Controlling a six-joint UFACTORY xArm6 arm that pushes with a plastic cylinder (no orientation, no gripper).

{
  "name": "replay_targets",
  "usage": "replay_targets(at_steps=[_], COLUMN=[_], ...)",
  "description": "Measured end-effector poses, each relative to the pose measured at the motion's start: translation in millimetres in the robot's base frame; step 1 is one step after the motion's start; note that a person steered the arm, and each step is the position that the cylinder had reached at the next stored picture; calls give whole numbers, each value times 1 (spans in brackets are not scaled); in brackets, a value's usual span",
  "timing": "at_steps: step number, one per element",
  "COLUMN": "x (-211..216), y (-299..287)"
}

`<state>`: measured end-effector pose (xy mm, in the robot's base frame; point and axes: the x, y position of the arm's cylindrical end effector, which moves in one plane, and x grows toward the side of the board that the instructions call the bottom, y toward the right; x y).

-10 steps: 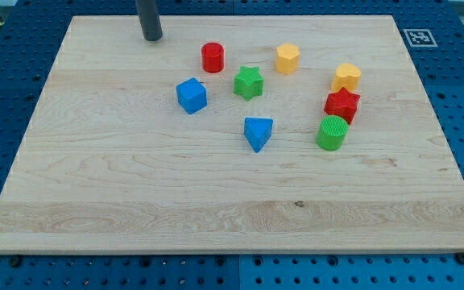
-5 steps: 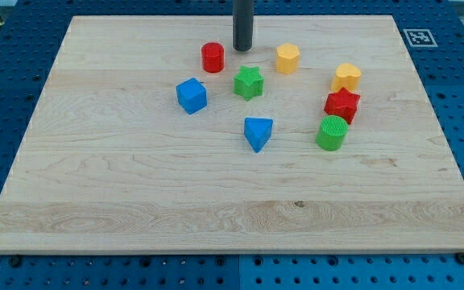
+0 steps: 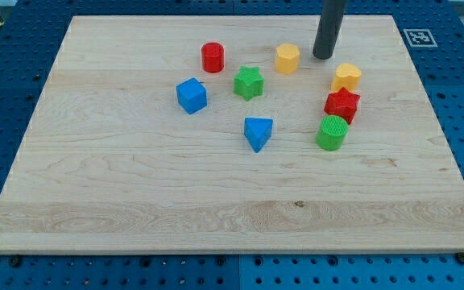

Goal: Move the yellow hexagon top to the green star

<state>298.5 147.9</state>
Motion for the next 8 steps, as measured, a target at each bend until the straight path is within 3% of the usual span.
replay_targets(at_steps=[3,6,8], x=[4,4,32], y=[-48,-33,-33])
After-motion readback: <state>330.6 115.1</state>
